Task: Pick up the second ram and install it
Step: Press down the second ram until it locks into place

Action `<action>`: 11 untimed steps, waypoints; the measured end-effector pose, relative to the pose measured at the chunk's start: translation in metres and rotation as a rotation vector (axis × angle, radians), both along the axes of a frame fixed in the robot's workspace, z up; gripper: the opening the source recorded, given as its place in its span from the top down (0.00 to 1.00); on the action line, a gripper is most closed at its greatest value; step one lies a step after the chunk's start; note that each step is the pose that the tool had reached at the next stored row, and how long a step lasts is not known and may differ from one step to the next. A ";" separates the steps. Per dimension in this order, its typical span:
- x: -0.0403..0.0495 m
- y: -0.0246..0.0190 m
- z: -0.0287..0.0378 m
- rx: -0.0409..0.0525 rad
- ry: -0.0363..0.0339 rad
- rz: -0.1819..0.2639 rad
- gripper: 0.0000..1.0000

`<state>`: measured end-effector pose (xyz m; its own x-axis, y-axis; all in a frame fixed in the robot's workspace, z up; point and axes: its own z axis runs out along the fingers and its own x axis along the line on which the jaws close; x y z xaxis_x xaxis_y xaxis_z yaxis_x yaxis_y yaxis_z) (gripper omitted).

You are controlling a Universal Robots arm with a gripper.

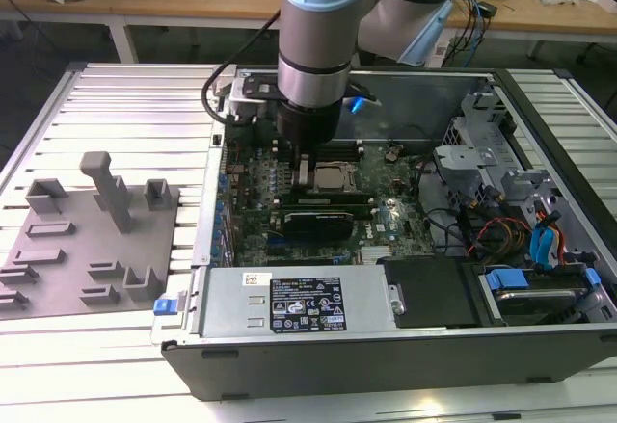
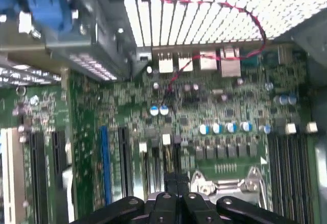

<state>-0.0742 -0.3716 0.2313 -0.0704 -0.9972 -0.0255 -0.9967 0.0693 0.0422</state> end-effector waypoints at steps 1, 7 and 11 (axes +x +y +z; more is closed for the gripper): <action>-0.0005 0.0000 -0.0010 0.0047 0.0003 0.000 0.89; -0.0009 -0.0055 -0.0034 0.0439 -0.0003 0.000 0.89; -0.0008 -0.0055 0.0011 0.0445 -0.0009 0.000 0.89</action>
